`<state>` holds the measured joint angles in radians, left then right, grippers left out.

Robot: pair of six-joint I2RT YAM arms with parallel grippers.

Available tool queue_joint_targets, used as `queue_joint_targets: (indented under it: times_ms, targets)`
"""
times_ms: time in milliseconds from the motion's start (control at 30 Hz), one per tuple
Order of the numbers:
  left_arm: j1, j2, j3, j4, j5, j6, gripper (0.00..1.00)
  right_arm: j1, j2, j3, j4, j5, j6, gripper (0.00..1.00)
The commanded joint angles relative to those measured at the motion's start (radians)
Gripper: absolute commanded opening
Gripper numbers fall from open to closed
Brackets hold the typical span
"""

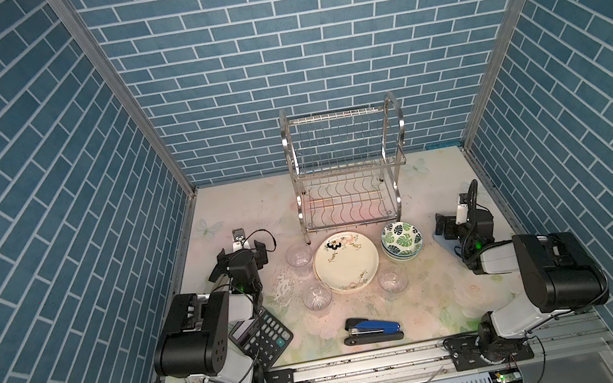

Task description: Unload the mixed dishes from the dish rack

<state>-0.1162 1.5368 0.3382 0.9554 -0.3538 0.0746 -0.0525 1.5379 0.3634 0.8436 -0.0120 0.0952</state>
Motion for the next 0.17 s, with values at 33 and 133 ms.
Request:
queue_joint_targets:
  times_ms: [33,133]
  targets:
    - [0.007,0.006,0.018,-0.002,-0.004,-0.010,1.00,-0.005,0.006,0.041,0.001,-0.028,-0.049,0.99]
    - [0.007,0.006,0.016,-0.001,-0.004,-0.010,1.00,-0.006,0.004,0.038,0.007,-0.027,-0.050,0.99]
